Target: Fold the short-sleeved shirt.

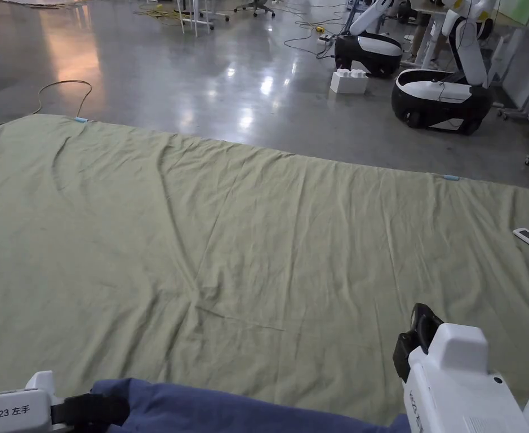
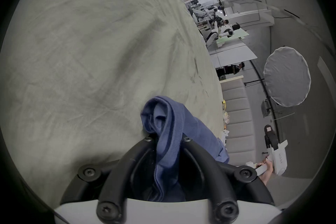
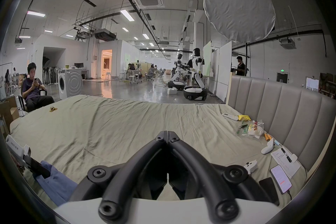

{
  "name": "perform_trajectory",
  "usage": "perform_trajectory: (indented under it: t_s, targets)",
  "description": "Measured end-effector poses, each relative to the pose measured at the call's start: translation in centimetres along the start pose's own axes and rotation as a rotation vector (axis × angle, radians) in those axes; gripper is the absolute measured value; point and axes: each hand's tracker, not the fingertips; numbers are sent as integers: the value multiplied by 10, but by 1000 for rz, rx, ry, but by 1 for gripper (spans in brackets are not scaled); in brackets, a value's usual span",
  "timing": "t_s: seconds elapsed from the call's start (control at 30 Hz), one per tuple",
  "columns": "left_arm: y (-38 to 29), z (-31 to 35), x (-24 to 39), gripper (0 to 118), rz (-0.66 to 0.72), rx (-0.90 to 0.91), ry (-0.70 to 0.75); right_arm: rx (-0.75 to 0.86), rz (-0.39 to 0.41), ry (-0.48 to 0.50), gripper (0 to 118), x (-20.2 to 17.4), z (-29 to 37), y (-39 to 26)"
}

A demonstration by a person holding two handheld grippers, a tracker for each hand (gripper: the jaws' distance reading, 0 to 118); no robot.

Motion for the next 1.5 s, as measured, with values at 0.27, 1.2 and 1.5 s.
perform_trajectory:
  t_s: [0.27, 1.2, 1.5]
  targets:
    - [18, 24, 36, 11, -84, -33, 65, 2, -4, 0, 1, 5, -2, 4]
    - [12, 82, 135, 11, -144, 44, 154, 14, -37, 41, 1, -4, -9, 4]
    - [-29, -30, 159, 11, -182, -58, 245, 2, -43, 36, 1, 1, -8, -1]
